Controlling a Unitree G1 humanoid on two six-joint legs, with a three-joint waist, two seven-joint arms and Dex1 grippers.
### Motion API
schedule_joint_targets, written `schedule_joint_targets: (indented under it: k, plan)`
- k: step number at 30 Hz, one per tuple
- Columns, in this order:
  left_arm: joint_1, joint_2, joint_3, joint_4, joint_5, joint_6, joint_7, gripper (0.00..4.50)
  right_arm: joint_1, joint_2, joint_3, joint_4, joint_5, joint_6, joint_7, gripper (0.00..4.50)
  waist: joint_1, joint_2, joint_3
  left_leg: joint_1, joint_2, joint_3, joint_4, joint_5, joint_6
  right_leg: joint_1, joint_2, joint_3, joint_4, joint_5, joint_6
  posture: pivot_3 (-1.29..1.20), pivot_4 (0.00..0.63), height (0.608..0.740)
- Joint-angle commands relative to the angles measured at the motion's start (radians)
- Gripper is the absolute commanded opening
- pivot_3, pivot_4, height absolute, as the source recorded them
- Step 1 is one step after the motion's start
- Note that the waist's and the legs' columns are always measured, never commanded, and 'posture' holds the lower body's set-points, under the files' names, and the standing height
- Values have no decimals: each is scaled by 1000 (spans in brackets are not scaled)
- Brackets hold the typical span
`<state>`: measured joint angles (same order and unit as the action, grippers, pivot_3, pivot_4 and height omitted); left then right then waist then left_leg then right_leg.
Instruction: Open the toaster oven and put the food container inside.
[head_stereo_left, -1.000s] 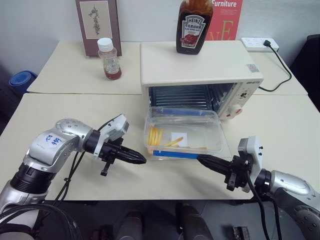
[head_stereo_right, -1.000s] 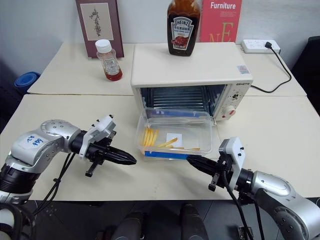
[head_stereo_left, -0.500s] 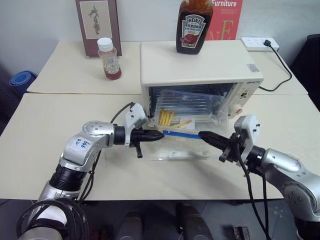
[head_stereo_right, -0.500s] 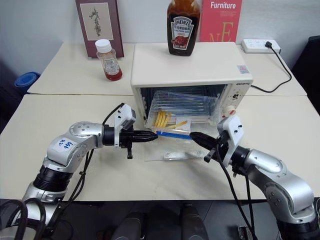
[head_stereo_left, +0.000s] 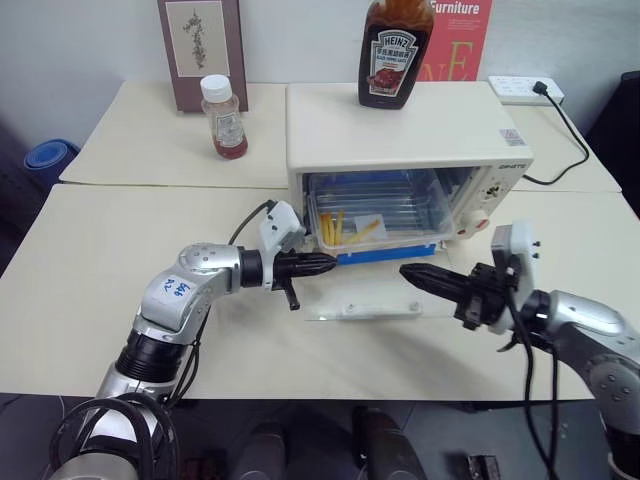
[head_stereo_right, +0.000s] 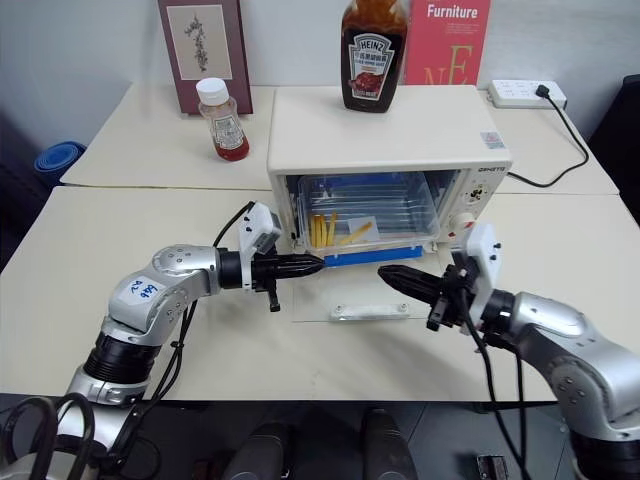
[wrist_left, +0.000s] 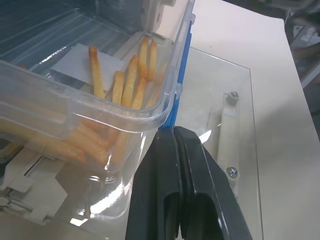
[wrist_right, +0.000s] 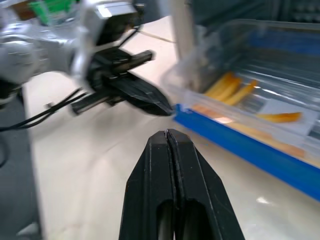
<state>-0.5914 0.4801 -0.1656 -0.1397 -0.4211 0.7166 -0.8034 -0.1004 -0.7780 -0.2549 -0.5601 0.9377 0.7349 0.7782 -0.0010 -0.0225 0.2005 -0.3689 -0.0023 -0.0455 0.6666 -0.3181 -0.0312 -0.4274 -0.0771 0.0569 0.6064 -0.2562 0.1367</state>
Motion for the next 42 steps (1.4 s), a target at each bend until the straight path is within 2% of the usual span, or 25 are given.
schedule_joint_targets:
  k: [1, 5, 9, 15, 19, 24, 30, 31, 32, 35, 38, 42]
  plan:
    - [-7, 2, 14, -5, 15, -29, 3, 26, 16, -31, 31, 42, -121, -50, 11, 36, -2, 0, 0, 0, 0, 0, 0, 0, 0, 0, 0, 0, 0, 0, 0, 0, 150, 740]
    - [-26, -22, 16, 21, 27, -36, 25, 26, -104, 81, 80, 159, -195, -42, -148, 36, -9, 0, 0, 1, 0, 2, 0, 0, 0, -1, 0, 1, 2, 0, 0, 0, 150, 740]
    - [-51, -73, 39, 56, 50, -49, 97, 26, -170, 181, 124, 215, -282, -74, -231, 36, -2, 0, 0, -1, 0, 0, 0, 1, -1, -3, 0, 0, 3, 0, 0, 0, 150, 740]
    - [-91, -140, 76, 115, 86, -60, 214, 26, -273, 285, 172, 342, -405, -146, -299, 36, 0, 1, 0, -2, -1, 0, 0, 1, -2, -3, -1, 0, 2, 0, 0, 0, 150, 740]
    - [-108, -184, 77, 150, 112, -73, 259, 26, -352, 327, 158, 454, -469, -210, -331, 36, -2, 1, 0, -1, -1, 1, 0, 1, -2, -3, -1, 0, 2, 0, 1, 0, 150, 740]
    - [-111, -200, 71, 153, 111, -65, 241, 26, -383, 339, 136, 491, -475, -226, -315, 36, -2, 1, 0, -1, -1, 1, 0, 2, -4, -3, -1, 0, 3, 0, 1, 0, 150, 740]
    - [-55, -31, 123, -17, -5, 35, 59, 26, -237, 237, 52, 226, -302, -68, -218, 36, -7, 1, 0, -2, 0, 0, -3, 2, -4, -4, -1, 0, 5, 0, 1, 0, 150, 740]
    - [-36, 21, 151, -53, -52, 58, 0, 198, -193, 205, 23, 170, -257, -33, -197, 9, -7, 1, 0, -2, 0, 1, -3, 2, -4, -4, -1, 0, 4, 0, 1, 0, 150, 740]
    - [-23, 58, 169, -77, -86, 74, -40, 414, -162, 183, 2, 133, -224, -8, -185, 0, -7, 1, 0, -3, 0, 1, -3, 2, -3, -4, -1, 0, 4, 0, 1, 0, 150, 740]
    - [65, 270, 236, -167, -194, 118, -246, 1141, 5, 93, -96, 16, -123, 72, -128, 0, -7, 1, 0, -3, 1, 1, -4, 1, -2, -4, 0, 0, 3, 0, 0, 0, 150, 740]
    - [142, 451, 285, -182, -229, 96, -402, 2069, 169, 58, -156, -34, -88, 108, -121, 0, -5, 1, 0, -1, 1, 1, -5, 0, -1, -2, 0, 0, -1, -1, -1, 0, 150, 740]
    - [97, 577, 281, -92, -200, 29, -508, 3278, 285, 89, -143, -39, -125, 75, -147, 0, -1, 1, 0, 1, 0, 1, -3, 0, -1, 0, 0, 0, -3, -1, -2, 0, 150, 740]
